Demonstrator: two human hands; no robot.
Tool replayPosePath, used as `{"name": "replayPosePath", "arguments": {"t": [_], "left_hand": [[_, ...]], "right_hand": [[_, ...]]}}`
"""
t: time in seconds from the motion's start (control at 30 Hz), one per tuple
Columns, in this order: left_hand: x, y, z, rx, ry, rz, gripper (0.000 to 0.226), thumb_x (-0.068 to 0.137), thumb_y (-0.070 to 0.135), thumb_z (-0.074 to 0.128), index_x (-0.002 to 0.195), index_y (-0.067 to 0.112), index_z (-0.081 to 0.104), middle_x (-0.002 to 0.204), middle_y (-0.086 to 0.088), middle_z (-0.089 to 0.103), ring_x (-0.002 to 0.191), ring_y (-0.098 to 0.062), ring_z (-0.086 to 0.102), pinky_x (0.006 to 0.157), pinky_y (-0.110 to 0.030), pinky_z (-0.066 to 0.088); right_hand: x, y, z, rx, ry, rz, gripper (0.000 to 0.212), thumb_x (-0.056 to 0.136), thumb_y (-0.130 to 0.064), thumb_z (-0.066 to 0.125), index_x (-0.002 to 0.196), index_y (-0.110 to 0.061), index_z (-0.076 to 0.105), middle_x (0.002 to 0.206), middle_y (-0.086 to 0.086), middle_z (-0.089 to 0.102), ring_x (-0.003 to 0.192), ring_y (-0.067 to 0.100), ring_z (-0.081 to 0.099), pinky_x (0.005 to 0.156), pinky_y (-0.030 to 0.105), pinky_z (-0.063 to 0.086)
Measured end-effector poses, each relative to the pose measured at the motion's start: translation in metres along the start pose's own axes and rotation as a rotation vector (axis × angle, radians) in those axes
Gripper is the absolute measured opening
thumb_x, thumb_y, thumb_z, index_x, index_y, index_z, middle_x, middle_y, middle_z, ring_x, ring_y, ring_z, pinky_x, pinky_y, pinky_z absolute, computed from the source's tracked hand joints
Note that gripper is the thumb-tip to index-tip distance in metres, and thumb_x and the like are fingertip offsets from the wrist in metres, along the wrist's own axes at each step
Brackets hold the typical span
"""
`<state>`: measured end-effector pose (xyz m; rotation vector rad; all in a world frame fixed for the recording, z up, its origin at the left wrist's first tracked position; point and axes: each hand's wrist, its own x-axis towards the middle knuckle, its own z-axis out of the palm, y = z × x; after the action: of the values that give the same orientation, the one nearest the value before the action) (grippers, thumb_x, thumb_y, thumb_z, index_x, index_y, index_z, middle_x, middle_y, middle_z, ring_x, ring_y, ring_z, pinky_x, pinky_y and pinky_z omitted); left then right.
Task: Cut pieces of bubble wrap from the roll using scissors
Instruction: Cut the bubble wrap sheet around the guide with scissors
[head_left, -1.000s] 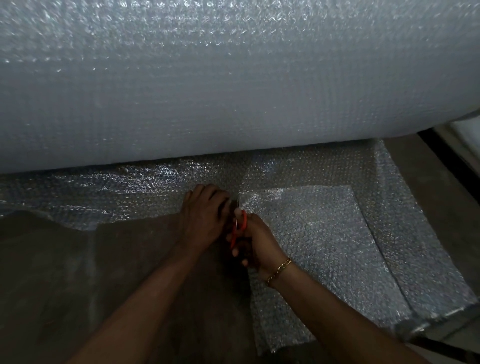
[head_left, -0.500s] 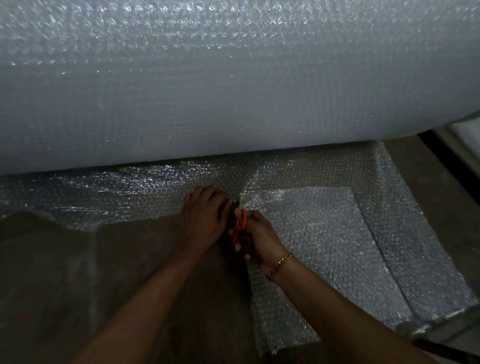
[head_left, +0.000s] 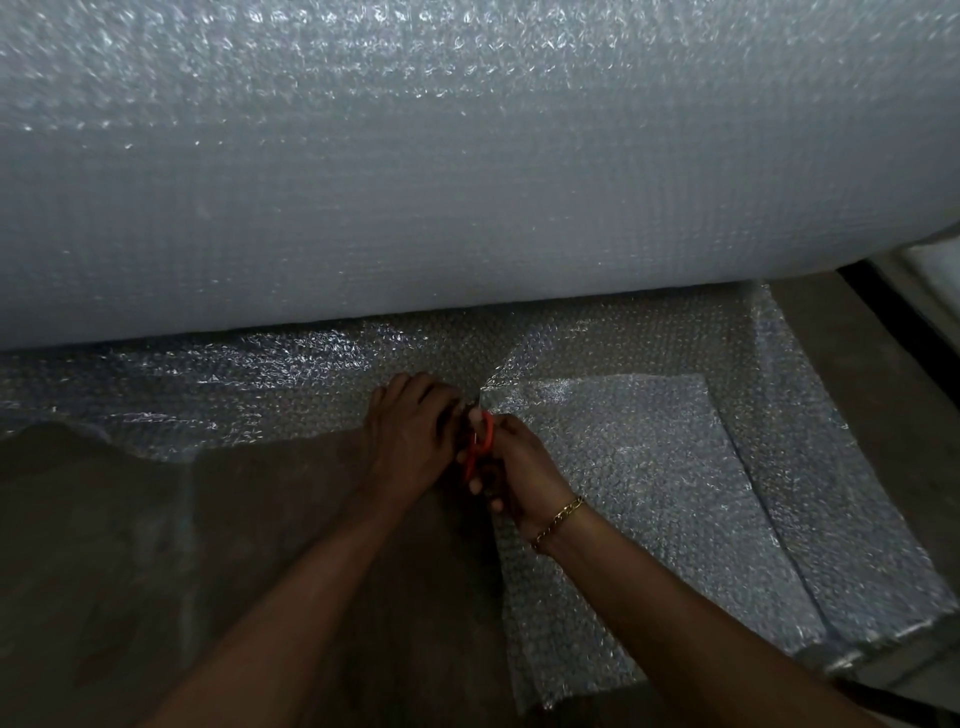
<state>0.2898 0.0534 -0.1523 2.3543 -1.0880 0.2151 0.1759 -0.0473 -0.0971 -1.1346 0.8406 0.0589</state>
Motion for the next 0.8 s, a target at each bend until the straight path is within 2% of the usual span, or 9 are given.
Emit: {"name": "replayPosePath", "arguments": {"t": [0.2, 0.37, 0.5, 0.7, 0.8], "left_hand": [[0.0, 0.002, -0.001, -0.01, 0.004, -0.005, 0.016, 0.09, 0.026, 0.06, 0.098, 0.018, 0.072, 0.099, 0.002, 0.065, 0.095, -0.023, 0.055, 0.081, -0.04, 0.042], [0.001, 0.0, 0.0, -0.022, -0.007, -0.011, 0.016, 0.092, 0.029, 0.062, 0.099, 0.019, 0.072, 0.1, 0.002, 0.066, 0.097, -0.024, 0.056, 0.082, -0.042, 0.044], [0.002, 0.0, 0.001, -0.007, 0.012, -0.018, 0.021, 0.095, 0.033, 0.057, 0.098, 0.019, 0.071, 0.099, 0.0, 0.066, 0.095, -0.026, 0.056, 0.081, -0.041, 0.043], [0.007, -0.002, 0.0, -0.025, 0.053, -0.071, 0.01, 0.091, 0.024, 0.068, 0.099, 0.018, 0.07, 0.101, -0.002, 0.066, 0.096, -0.029, 0.059, 0.082, -0.04, 0.041], [0.011, -0.001, -0.002, -0.047, 0.04, -0.095, 0.013, 0.093, 0.027, 0.063, 0.099, 0.017, 0.07, 0.101, -0.002, 0.066, 0.097, -0.028, 0.059, 0.084, -0.041, 0.042]], "right_hand": [[0.001, 0.003, -0.001, -0.021, 0.006, -0.024, 0.021, 0.096, -0.039, 0.063, 0.1, -0.02, 0.055, 0.08, 0.003, 0.065, 0.047, 0.01, 0.052, 0.037, 0.016, 0.029], [-0.005, -0.002, -0.002, 0.014, -0.079, 0.071, 0.044, 0.096, -0.057, 0.051, 0.111, -0.017, 0.059, 0.078, 0.003, 0.067, 0.049, 0.012, 0.054, 0.037, 0.015, 0.029], [-0.009, 0.0, -0.003, -0.003, -0.09, 0.087, 0.046, 0.095, -0.059, 0.049, 0.115, -0.018, 0.059, 0.079, 0.002, 0.069, 0.05, 0.011, 0.056, 0.039, 0.015, 0.03], [-0.009, 0.002, -0.004, -0.006, -0.074, 0.101, 0.049, 0.096, -0.059, 0.049, 0.119, -0.017, 0.056, 0.082, 0.004, 0.07, 0.05, 0.012, 0.057, 0.04, 0.015, 0.031], [-0.008, 0.0, -0.002, -0.016, -0.08, 0.091, 0.049, 0.097, -0.058, 0.049, 0.12, -0.016, 0.056, 0.086, 0.006, 0.069, 0.051, 0.012, 0.057, 0.04, 0.015, 0.031]]}}
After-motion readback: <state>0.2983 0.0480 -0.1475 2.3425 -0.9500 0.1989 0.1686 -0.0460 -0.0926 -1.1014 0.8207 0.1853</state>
